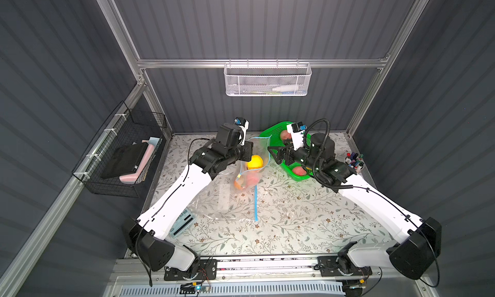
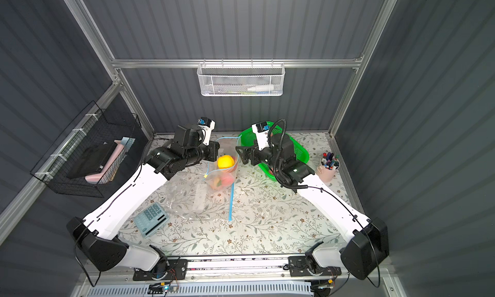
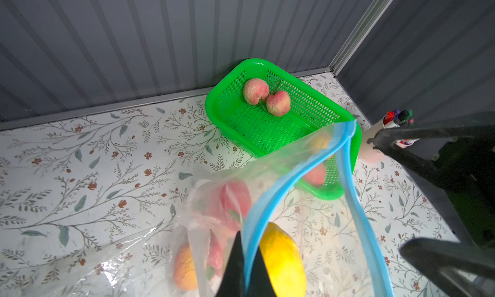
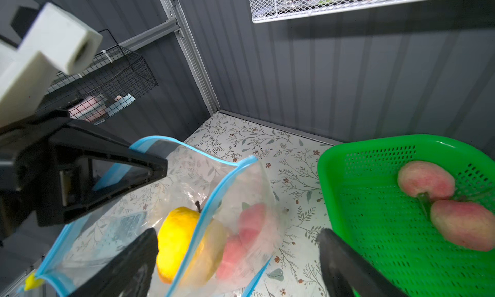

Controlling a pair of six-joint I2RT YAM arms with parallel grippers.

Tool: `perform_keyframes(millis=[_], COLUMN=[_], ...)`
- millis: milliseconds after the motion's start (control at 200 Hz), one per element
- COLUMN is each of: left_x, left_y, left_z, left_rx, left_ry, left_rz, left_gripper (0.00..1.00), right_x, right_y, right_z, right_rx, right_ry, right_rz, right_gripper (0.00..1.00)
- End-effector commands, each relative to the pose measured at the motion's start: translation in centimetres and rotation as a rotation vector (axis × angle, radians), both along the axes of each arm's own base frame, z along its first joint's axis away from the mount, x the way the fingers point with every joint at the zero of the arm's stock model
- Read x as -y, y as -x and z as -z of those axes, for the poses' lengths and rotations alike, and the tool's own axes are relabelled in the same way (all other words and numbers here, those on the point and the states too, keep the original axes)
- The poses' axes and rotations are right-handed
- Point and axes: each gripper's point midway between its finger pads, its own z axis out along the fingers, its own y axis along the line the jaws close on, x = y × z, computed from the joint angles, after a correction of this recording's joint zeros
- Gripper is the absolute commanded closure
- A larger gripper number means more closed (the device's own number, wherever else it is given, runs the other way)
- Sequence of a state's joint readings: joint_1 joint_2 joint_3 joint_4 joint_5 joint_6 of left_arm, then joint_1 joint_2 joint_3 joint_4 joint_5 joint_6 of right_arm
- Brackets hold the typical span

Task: Place the peach in a zip-top bag and seal the zipper
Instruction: Place the peach in the zipper food storage bag, then zip the zipper on the zipper food storage bag.

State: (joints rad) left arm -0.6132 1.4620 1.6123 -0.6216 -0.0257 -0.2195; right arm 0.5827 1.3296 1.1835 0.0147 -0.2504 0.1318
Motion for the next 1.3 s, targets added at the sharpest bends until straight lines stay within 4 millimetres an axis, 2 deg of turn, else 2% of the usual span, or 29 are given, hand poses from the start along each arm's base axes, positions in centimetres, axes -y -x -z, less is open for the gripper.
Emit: perform_keyframes(millis=[0, 135, 310, 480, 610, 946, 1036, 1126, 1256, 1296], left_x=[-1.4, -1.5, -0.3, 1.1, 1.5, 3.0, 3.1, 3.2, 3.1, 3.0], left_y=[0.6, 0.7, 1.3, 2.4, 3.5, 6.0, 6.0, 5.8, 5.6, 5.1], left_z=[-1.9, -2.3, -2.5, -2.7, -2.5, -1.2, -1.1, -1.1, -1.3, -1.3], left_rx=[0.081, 0.134, 0.186, 0.216, 0.257, 0.250, 0.255, 0.257, 0.250, 0.242], left_ry=[-0.106, -0.164, -0.204, -0.176, -0.190, -0.131, -0.128, -0.123, -0.105, -0.097], left_rz=[0.039, 0.092, 0.221, 0.330, 0.406, 0.565, 0.569, 0.562, 0.537, 0.499], left_gripper=[1.00, 1.00, 1.00, 1.00, 1.00, 1.00, 1.00, 1.00, 1.00, 0.95], right_x=[0.7, 1.7, 2.6, 1.9, 1.7, 0.6, 0.2, 0.0, -0.1, -0.1], right_y=[0.4, 0.4, 0.9, 3.6, 4.2, 8.0, 8.5, 9.1, 9.1, 8.9], right_z=[-2.9, -3.4, -1.4, -0.6, 1.4, 2.0, 2.1, 2.9, 3.6, 3.6], right_rx=[0.118, 0.134, 0.154, 0.221, 0.280, 0.420, 0.431, 0.395, 0.362, 0.351], right_ry=[-0.043, -0.051, 0.025, 0.068, 0.156, 0.184, 0.168, 0.155, 0.151, 0.149], right_rz=[-0.042, -0.089, -0.154, -0.298, -0.359, -0.609, -0.658, -0.705, -0.717, -0.708], right_gripper=[0.06, 0.07, 0.08, 0.08, 0.09, 0.16, 0.23, 0.38, 0.75, 0.85])
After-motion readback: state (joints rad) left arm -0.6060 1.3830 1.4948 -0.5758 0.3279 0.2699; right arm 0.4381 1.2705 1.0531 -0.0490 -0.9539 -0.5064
